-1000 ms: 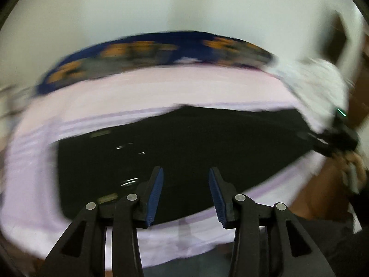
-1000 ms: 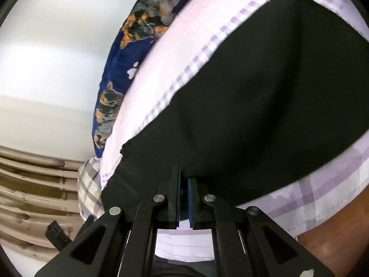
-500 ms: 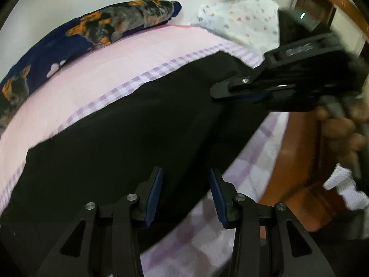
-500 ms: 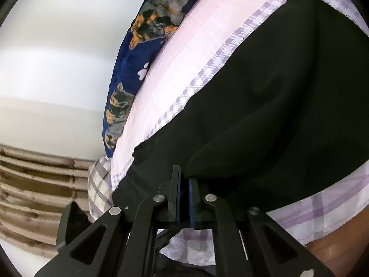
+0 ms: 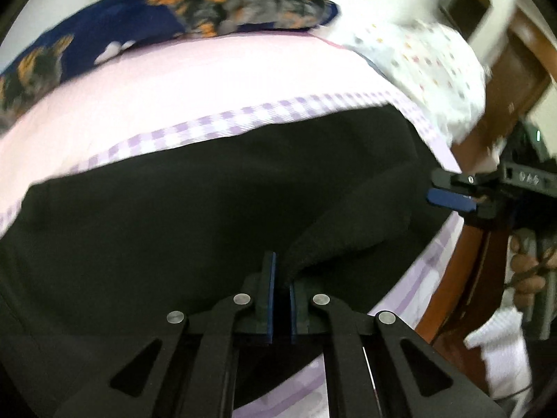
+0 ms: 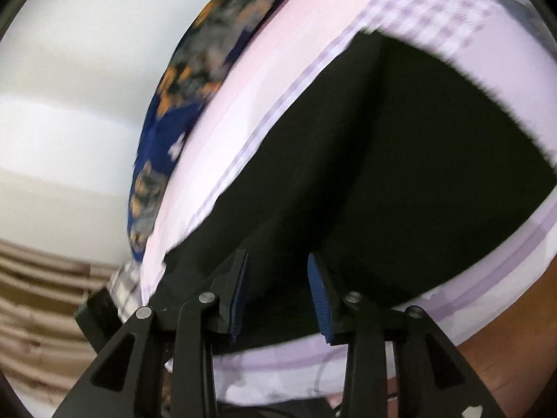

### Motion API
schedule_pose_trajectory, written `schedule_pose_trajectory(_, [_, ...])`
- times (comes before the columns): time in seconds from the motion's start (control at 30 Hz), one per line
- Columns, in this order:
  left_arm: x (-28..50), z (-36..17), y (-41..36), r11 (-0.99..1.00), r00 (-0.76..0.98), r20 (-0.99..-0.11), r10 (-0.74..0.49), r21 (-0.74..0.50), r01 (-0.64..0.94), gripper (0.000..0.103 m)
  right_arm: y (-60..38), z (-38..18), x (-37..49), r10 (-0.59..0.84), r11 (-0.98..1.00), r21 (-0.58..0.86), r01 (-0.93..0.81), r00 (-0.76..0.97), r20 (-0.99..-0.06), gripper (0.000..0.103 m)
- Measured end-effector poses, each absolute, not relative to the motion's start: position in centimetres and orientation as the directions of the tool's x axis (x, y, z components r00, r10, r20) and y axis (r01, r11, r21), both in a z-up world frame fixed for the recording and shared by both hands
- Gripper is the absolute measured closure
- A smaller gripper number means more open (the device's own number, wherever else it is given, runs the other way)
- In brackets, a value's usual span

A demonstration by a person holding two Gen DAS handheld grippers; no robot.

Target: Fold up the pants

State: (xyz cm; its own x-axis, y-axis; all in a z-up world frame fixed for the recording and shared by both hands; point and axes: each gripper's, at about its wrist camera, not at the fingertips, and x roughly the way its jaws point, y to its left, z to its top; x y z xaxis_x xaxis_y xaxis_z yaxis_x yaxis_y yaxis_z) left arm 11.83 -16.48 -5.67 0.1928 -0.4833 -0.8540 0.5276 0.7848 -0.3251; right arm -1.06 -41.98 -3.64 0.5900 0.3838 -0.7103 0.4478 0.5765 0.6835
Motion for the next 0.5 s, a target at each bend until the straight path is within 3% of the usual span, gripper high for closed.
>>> schedule_pose_trajectory(0.23, [13.0, -6.4, -15.7, 0.801, 0.187, -0.849, -0.494, -0.360, 0.479, 0.097, -47.9, -5.2, 2.1, 0.270, 0.558, 0.637, 0.531, 0.610, -0.745, 0.070])
schedule_pose_trajectory(0.5, [13.6, -7.4, -14.5, 0.812, 0.179, -0.847, -0.500, -0.386, 0.439, 0.097, -49.1, -5.2, 8.7, 0.275, 0.572, 0.631, 0.525, 0.602, -0.750, 0.070])
